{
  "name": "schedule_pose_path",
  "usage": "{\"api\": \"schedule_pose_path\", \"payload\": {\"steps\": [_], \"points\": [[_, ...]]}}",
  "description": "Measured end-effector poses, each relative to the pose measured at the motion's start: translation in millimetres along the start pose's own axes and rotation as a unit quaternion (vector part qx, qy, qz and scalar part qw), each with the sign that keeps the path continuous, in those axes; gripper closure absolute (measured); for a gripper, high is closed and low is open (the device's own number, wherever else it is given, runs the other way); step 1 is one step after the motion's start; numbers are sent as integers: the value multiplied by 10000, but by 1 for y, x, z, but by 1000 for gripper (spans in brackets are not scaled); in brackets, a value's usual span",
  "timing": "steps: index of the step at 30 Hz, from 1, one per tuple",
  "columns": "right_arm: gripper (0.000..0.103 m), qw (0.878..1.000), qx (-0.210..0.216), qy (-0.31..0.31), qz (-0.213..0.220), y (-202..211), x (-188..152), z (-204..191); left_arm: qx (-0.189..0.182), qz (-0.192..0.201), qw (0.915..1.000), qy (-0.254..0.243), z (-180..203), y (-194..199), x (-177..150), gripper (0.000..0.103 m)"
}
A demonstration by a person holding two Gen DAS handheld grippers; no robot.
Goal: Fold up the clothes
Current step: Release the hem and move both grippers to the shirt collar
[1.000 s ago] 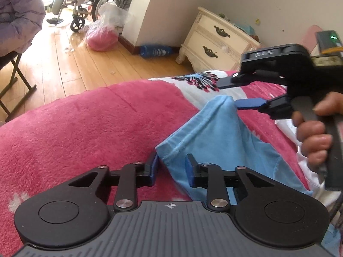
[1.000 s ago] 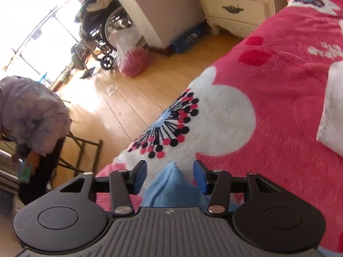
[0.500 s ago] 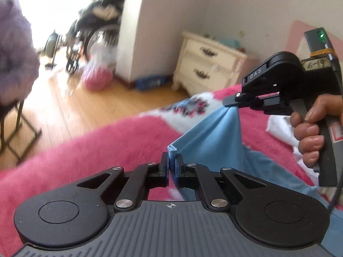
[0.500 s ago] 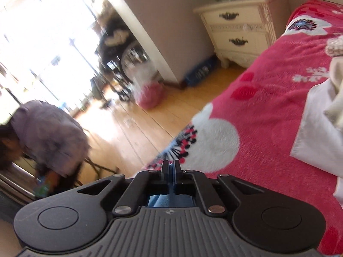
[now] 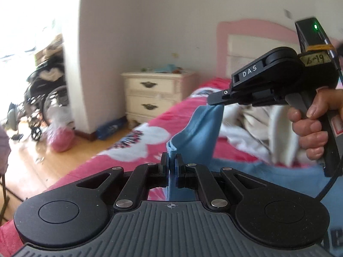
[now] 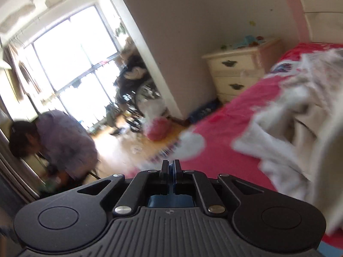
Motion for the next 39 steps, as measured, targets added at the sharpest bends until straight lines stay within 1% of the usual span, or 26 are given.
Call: {"api": "schedule_pose_path", "payload": {"steps": [1,2,3,5,7,8,10,12,14,16,17,18,19,20,21,24,25,26,27,29,30,31,32,34,37,39], "points": [[93,9998,-143,-49,-112,1,-11,11,-100,-49,9998,-173,9,0,-5,98],[87,9993,-265,-120,-254,2,-21,22,-264,-147,9990,-336,17,-1,-10,97],[84,9983,-390,-239,-351,6,-30,32,-428,-245,9975,-498,26,-2,-16,87],[82,9953,-639,-477,-546,12,-48,53,-667,-358,9943,-755,40,-1,-26,79],[82,9918,-701,-866,-632,24,-56,67,-795,-357,9916,-954,48,3,-33,78],[78,9898,-725,-1020,-685,29,-57,71,-874,-353,9901,-1038,51,6,-35,76],[69,9846,-752,-1367,-794,39,-58,77,-1116,-401,9876,-1026,50,11,-35,69],[69,9759,-695,-1811,-995,47,-59,82,-1343,-463,9852,-959,46,17,-35,68],[69,9611,-360,-2430,-1262,59,-59,87,-1460,-615,9844,-760,36,21,-33,65],[69,9504,29,-2766,-1418,77,-54,83,-1533,-751,9842,-469,22,24,-31,60],[66,9475,237,-2833,-1461,86,-49,80,-1544,-771,9845,-327,17,26,-30,59],[63,9411,409,-2977,-1547,93,-47,79,-1554,-792,9845,-191,13,28,-29,58],[54,9342,580,-3119,-1632,99,-45,78,-1550,-814,9845,-101,10,25,-29,57],[51,9299,613,-3230,-1647,98,-43,78,-1547,-847,9843,-15,7,23,-29,54],[51,9256,643,-3339,-1661,98,-41,79,-1555,-960,9832,40,6,17,-31,54],[48,9247,208,-3480,-1528,71,-40,81,-1644,-1197,9791,-23,14,0,-37,53],[48,9228,100,-3544,-1509,61,-42,82,-1623,-1307,9780,-125,19,-6,-40,51],[48,9207,-9,-3608,-1491,50,-43,82,-1667,-1488,9742,-315,28,-13,-44,47],[48,9184,-117,-3671,-1472,40,-45,82,-1694,-1660,9702,-500,36,-19,-47,47],[48,9105,-349,-3847,-1475,16,-46,81,-1537,-1807,9686,-742,49,-27,-53,47],[48,9049,-490,-3963,-1474,5,-46,82,-1544,-1836,9673,-830,55,-30,-55,47],[49,8989,-629,-4078,-1472,-5,-47,82,-1482,-1803,9684,-874,59,-31,-56,47],[50,8904,-599,-4261,-1488,-12,-48,85,-1419,-1769,9696,-918,62,-32,-57,47],[51,8784,-606,-4483,-1546,-26,-48,85,-1306,-1711,9715,-995,65,-33,-58,47],[52,8758,-693,-4463,-1704,-45,-49,83,-1197,-1690,9732,-1000,63,-33,-59,49],[53,8711,-854,-4477,-1831,-56,-55,85,-1131,-1676,9738,-1041,61,-33,-59,53]]}}
Point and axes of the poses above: each gripper's, at about its wrist camera, not at the fingertips, and y roughly against the way its jaws point, z to its right, x to its top, the point moved 5 cm from there along -y, roughly the way its jaws point, and after that the axes turned 10 degrees about -y, right-handed, at the moved point
